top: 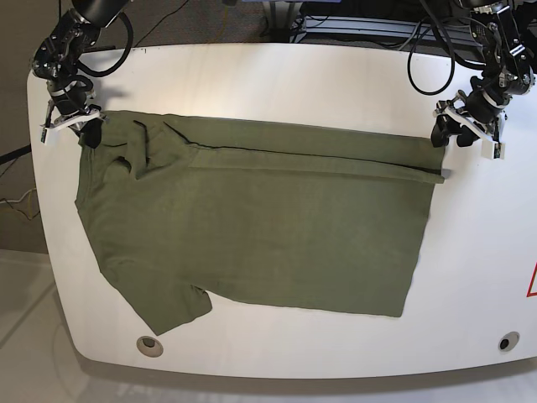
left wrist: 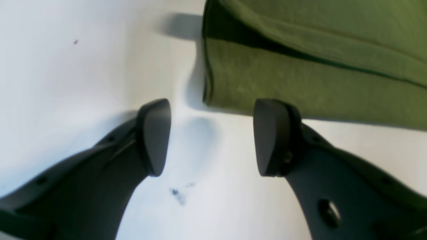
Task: Fold the T-shirt properly
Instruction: 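Lower both grippers and grasp the folded edge again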
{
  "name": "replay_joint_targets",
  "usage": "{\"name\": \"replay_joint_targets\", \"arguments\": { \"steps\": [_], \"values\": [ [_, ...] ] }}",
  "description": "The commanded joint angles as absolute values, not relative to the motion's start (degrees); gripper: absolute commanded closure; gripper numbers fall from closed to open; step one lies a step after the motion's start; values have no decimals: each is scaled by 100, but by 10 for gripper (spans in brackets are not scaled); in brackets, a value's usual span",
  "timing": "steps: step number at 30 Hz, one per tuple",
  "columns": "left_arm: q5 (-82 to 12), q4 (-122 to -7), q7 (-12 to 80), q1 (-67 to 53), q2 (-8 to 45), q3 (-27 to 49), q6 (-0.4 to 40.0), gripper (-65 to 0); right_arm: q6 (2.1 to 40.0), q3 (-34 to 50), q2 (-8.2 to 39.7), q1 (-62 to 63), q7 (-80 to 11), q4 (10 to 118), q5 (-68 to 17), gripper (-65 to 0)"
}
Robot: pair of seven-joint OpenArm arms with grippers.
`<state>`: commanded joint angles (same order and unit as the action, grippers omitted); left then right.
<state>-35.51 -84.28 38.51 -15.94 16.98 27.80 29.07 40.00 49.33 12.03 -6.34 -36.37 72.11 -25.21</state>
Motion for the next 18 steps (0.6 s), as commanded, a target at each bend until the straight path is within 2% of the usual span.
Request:
{"name": "replay_joint_targets", "arguments": {
  "steps": [2,8,12,14,18],
  "values": [
    [-3496,-7897,3893,-1327,1660,2747,2874,-304,4000,4927,1210,-649,-3599,7135,-2500,0],
    [-3504,-7757,3955,-1256,1659,2739,2866,-189,4000,4923,1223,-632,-3599,7106,-2472,0],
    [-3511,-7799,3949,-1264,1657,2737,2864,-191,4000,4924,1237,-615,-3591,7081,-2452,0],
    [-3470,-7824,3958,-1281,1676,2727,2894,-220,4000,4934,1239,-656,-3651,7069,-2437,0],
    [-3472,-7781,3940,-1268,1690,2734,2895,-235,4000,4939,1248,-660,-3641,7052,-2419,0]
  ]
}}
